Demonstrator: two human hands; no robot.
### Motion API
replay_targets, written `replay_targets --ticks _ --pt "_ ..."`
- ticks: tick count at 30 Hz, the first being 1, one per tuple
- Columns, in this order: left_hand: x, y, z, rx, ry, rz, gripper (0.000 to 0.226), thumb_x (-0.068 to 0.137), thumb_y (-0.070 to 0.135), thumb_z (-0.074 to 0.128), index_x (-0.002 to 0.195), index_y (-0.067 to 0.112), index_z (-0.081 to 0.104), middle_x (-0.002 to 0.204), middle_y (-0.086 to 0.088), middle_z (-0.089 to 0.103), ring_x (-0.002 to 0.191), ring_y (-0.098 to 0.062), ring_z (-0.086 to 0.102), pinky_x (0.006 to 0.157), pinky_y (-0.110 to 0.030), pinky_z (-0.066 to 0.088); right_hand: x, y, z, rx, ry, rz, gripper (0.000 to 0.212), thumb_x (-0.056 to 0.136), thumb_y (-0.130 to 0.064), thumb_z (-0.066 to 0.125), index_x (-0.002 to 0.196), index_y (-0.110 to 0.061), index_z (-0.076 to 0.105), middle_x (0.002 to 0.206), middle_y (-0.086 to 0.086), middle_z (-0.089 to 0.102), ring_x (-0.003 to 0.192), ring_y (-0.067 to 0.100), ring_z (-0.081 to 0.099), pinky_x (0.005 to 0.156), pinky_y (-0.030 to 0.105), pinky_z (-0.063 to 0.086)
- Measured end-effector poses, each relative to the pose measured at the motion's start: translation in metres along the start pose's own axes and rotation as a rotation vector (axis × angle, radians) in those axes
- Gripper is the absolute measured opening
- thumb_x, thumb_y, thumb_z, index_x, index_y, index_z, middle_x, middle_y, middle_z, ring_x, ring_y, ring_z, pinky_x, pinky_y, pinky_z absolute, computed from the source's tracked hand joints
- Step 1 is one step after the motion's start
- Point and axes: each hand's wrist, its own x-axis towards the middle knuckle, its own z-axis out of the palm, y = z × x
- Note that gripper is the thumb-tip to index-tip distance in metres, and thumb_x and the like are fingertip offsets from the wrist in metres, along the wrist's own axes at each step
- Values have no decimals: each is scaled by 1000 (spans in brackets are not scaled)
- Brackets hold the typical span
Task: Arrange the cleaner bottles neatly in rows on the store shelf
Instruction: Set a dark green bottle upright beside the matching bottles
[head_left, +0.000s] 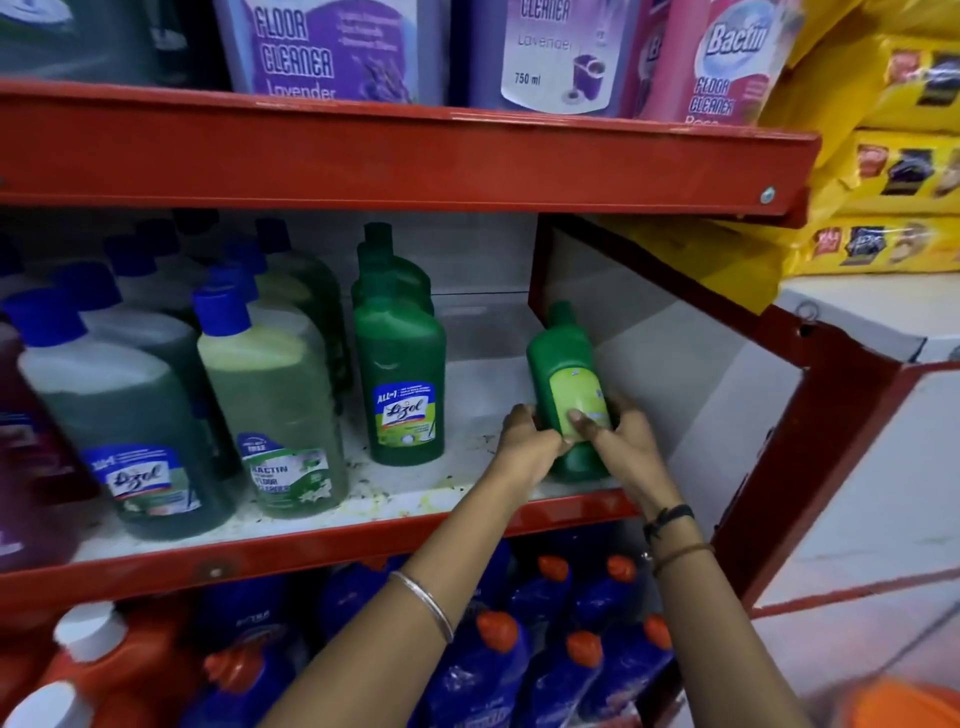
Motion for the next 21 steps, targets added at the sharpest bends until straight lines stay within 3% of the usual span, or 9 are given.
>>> replay_targets --ticks 2,5,7,11,14,15,17,21 --pt "-8 1 -5 -3 33 82 40 78 -8 60 109 11 44 94 -6 56 93 -22 56 72 -26 50 -6 -5 3 29 11 -45 58 68 -32 77 118 -11 56 111 12 68 100 26 67 91 50 54" --pt "-18 -3 -18 37 73 204 42 74 -9 60 103 16 41 104 -12 57 101 -30 60 85 -43 54 -18 -9 12 32 38 -120 81 58 -47 77 128 -18 46 128 13 57 115 26 59 97 50 50" --pt "-30 -6 -29 64 98 256 45 74 -9 59 106 18 41 105 -8 57 103 -29 60 87 -47 53 -33 -20 18 37 45 -178 77 60 -42 77 125 -20 44 131 11 53 119 26 55 100 47 48" --pt "-55 -10 -54 119 150 354 57 74 -11 59 122 12 38 110 1 52 101 -17 55 87 -30 48 -60 -38 36 41 20 -286 65 64 -31 79 116 -29 40 126 10 55 111 22 60 93 41 53" --pt "-70 -20 -78 184 205 415 60 71 -12 56 122 17 39 115 0 55 108 -21 56 93 -37 49 -79 -40 55 83 -24 -311 61 70 -11 79 114 -21 37 116 0 54 94 -4 61 82 23 53" --pt "-73 -23 -86 209 242 432 61 70 -11 55 119 21 40 117 -1 57 110 -22 57 94 -41 49 -84 -40 62 106 -34 -309 61 71 -7 78 114 -18 37 111 -5 53 91 -4 61 82 23 52" --pt "-79 -29 -103 263 305 442 63 68 -10 52 119 24 41 123 -6 59 114 -24 57 95 -46 49 -97 -43 77 147 -61 -296 63 69 -6 79 114 -17 36 109 -8 53 94 5 62 85 29 52" --pt "-84 -40 -124 318 348 429 65 71 -11 49 123 26 40 127 -9 58 118 -24 55 98 -47 47 -112 -45 98 168 -82 -292 67 64 -14 78 117 -19 38 122 9 55 104 22 62 90 34 53"
